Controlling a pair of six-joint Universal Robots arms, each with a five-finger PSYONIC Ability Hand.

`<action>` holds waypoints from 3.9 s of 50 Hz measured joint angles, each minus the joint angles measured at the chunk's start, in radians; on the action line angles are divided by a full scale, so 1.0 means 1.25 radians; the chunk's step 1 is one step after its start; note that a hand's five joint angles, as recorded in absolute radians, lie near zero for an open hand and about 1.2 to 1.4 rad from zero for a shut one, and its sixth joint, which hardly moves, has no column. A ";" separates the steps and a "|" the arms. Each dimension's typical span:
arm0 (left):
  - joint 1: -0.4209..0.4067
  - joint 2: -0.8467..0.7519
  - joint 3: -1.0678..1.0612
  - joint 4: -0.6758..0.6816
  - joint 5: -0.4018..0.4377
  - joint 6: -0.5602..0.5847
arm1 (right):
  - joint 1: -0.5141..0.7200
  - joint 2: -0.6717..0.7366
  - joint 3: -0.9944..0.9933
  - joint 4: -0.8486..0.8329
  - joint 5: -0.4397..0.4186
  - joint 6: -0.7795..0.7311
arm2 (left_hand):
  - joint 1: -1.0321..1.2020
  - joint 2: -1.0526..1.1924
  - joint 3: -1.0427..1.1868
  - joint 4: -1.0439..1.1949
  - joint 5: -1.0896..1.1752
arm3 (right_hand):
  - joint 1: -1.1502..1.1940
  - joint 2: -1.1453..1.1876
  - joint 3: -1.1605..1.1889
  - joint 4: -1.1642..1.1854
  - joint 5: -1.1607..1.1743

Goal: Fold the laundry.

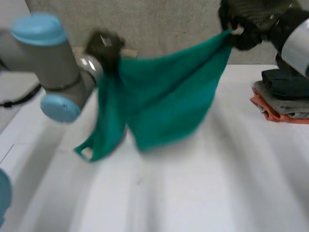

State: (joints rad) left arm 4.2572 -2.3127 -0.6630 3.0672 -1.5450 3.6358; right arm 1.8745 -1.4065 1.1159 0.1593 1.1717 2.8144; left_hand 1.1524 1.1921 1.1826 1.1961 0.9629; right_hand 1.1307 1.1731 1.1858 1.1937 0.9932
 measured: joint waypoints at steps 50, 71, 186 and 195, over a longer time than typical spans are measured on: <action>0.103 0.225 -0.661 0.208 0.035 -0.140 | 0.078 0.183 0.443 -0.257 0.138 -0.112 | -0.535 -0.576 -0.570 -0.579 -0.530 | 0.000 0.000 0.000 0.000 0.006; 0.172 0.163 -0.651 0.157 0.254 -0.165 | 0.151 -0.006 0.195 -0.066 0.165 0.096 | -0.532 -0.563 -0.551 -0.572 -0.530 | 0.000 0.000 0.000 0.000 0.006; 0.079 0.198 -0.115 0.103 0.065 -0.241 | 0.117 0.197 -0.065 -0.335 0.328 -0.071 | -0.009 0.003 0.003 0.000 0.015 | 0.000 0.000 0.000 0.001 0.006; 0.089 0.135 -0.312 0.072 0.070 -0.210 | 0.116 0.185 0.131 -0.193 0.245 -0.074 | -0.009 0.004 0.004 0.000 0.015 | 0.000 0.000 0.000 0.001 0.006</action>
State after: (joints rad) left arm 4.3683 -2.1440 -1.0531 3.1578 -1.4576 3.3728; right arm 2.0196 -1.1750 1.2799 -0.0823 1.4780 2.7223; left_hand 1.1413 1.1968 1.1879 1.1958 0.9822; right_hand 1.1307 1.1731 1.1859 1.1944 1.0003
